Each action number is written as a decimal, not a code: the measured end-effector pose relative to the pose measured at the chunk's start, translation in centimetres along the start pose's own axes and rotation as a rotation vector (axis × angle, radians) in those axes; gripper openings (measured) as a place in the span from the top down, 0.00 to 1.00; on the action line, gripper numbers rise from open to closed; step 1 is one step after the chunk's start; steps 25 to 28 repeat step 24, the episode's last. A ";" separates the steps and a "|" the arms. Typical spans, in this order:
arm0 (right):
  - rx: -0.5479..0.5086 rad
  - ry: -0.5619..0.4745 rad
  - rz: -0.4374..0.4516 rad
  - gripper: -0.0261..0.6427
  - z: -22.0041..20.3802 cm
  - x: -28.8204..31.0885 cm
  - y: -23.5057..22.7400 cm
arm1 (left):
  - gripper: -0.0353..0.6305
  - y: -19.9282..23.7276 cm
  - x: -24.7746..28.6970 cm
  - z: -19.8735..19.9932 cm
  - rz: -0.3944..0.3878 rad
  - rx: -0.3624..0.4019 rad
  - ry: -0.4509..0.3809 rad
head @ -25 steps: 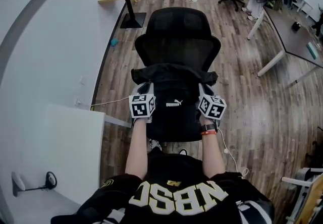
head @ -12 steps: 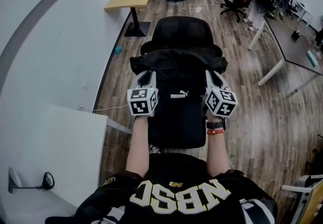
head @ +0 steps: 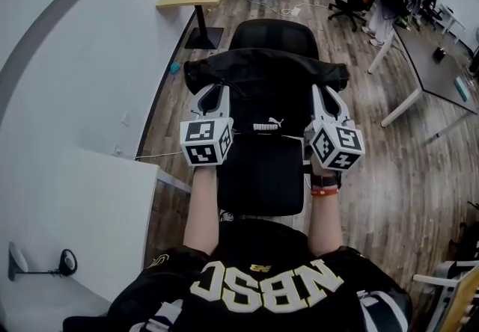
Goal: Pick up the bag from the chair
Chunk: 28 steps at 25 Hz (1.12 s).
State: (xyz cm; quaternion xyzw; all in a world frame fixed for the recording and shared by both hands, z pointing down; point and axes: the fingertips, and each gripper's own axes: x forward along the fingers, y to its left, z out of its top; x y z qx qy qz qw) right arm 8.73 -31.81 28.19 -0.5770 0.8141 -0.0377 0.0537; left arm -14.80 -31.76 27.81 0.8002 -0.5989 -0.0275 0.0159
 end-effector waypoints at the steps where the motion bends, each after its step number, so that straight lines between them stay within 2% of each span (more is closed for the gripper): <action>1: 0.000 0.001 0.001 0.86 0.0 0.0 0.0 | 0.85 0.0 0.0 0.1 -0.001 0.002 -0.002; 14: 0.012 0.017 0.000 0.86 -0.4 -0.7 -0.2 | 0.85 -0.7 -0.1 -0.1 -0.024 -0.003 -0.001; 19: 0.010 0.021 0.001 0.86 -1.4 -2.5 -1.0 | 0.85 -2.2 -1.0 -1.3 -0.028 -0.004 0.003; 28: -0.006 0.015 0.017 0.86 -1.2 -1.8 -0.5 | 0.85 -1.6 -0.6 -0.9 -0.032 -0.004 -0.004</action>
